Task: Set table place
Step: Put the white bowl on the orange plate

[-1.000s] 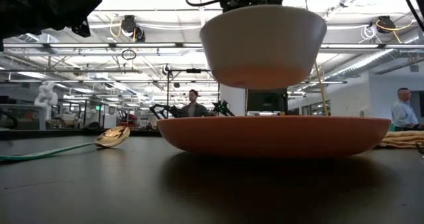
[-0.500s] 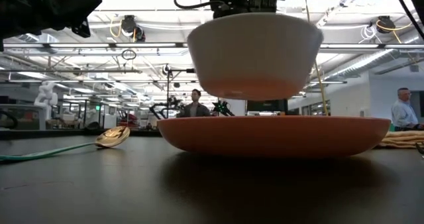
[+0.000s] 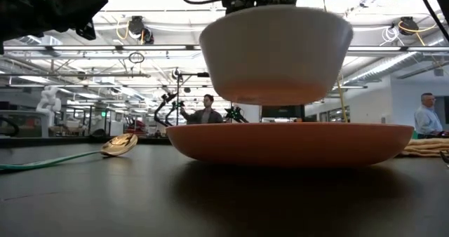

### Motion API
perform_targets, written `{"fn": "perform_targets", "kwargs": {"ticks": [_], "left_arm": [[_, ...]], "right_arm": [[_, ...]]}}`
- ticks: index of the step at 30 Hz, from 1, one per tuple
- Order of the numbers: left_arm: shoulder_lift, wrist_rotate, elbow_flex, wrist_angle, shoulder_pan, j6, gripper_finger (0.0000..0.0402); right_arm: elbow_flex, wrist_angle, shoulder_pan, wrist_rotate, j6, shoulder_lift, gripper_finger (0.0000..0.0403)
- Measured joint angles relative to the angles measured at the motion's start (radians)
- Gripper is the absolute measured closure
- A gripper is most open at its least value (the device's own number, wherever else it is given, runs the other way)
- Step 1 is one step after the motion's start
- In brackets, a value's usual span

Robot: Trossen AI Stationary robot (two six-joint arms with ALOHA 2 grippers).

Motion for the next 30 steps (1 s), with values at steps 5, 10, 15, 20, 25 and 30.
{"fn": "perform_targets", "kwargs": {"ticks": [5, 10, 15, 20, 25, 30], "left_arm": [[0.0, 0.0, 0.0, 0.0, 0.0, -0.002, 0.0371], [0.0, 0.0, 0.0, 0.0, 0.0, -0.002, 0.0371], [0.0, 0.0, 0.0, 0.0, 0.0, -0.01, 0.0371], [0.0, 0.0, 0.0, 0.0, 0.0, -0.018, 0.0371], [0.0, 0.0, 0.0, 0.0, 0.0, -0.022, 0.0371], [0.0, 0.0, 0.0, 0.0, 0.0, -0.029, 0.0371]], "right_arm": [[0.0, 0.0, 0.028, 0.051, -0.004, 0.0, 0.0403], [0.0, 0.0, 0.035, 0.1, 0.0, 0.0, 0.0403], [0.0, 0.004, 0.035, 0.098, 0.003, 0.005, 0.0403], [-0.001, 0.01, 0.039, 0.088, -0.016, 0.008, 0.0403], [-0.001, 0.042, 0.048, 0.106, -0.017, 0.008, 0.0403], [-0.001, 0.039, 0.05, 0.128, -0.004, 0.032, 0.0403]]}}
